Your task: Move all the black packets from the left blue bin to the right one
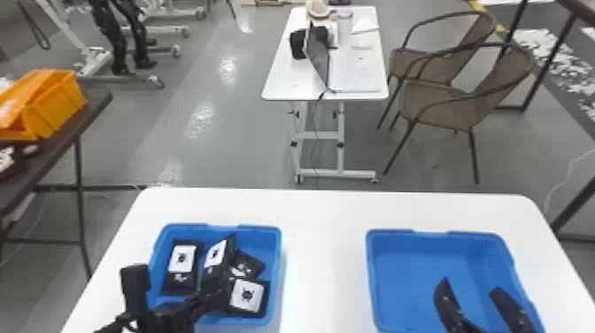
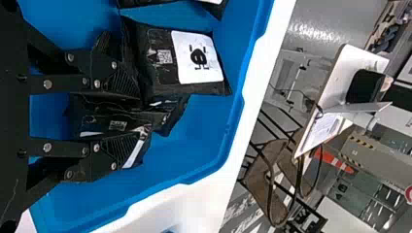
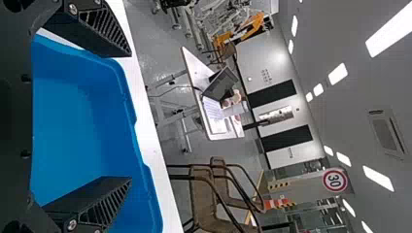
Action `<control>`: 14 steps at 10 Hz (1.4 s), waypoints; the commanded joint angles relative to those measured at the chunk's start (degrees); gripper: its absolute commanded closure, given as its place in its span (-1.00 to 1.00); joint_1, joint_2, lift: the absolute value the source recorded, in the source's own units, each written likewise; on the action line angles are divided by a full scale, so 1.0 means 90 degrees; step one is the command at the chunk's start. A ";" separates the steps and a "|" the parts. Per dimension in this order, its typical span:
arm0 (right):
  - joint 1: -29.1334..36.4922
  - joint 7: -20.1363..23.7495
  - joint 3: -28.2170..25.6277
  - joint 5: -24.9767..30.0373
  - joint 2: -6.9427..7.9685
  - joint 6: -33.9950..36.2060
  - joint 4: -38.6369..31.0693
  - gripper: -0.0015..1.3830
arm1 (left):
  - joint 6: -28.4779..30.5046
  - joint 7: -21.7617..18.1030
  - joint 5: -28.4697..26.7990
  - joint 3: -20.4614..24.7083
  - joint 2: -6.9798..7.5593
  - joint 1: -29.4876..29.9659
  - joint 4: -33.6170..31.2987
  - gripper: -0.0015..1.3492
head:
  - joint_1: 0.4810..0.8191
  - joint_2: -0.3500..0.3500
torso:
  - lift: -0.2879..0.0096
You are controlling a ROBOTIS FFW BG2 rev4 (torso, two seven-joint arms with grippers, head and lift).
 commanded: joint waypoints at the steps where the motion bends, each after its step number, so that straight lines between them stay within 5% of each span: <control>1: 0.0006 0.0000 0.0000 -0.0015 0.0015 0.0019 0.0007 -0.85 | 0.0035 -0.0161 0.0095 0.0000 0.0002 -0.0015 0.0050 0.67 | 0.27 0.25 | 0.94; 5: 0.0006 0.0020 0.0010 -0.0063 0.0015 0.0019 0.0027 -0.85 | 0.0318 -0.0776 0.0945 -0.0069 0.0022 0.0063 -0.0194 0.73 | 0.27 0.15 | 0.94; 11: -0.0004 0.0039 0.0019 -0.0142 0.0015 0.0019 0.0047 -0.85 | 0.0768 -0.1000 0.1433 0.0049 0.0061 0.0132 -0.1435 0.73 | 0.27 0.06 | 0.94; 14: -0.0151 0.0273 0.0019 -0.0278 0.0015 0.0087 0.0066 -0.85 | 0.0602 -0.1381 0.2126 -0.0303 0.0217 -0.0171 -0.1562 0.73 | 0.27 0.05 | 0.94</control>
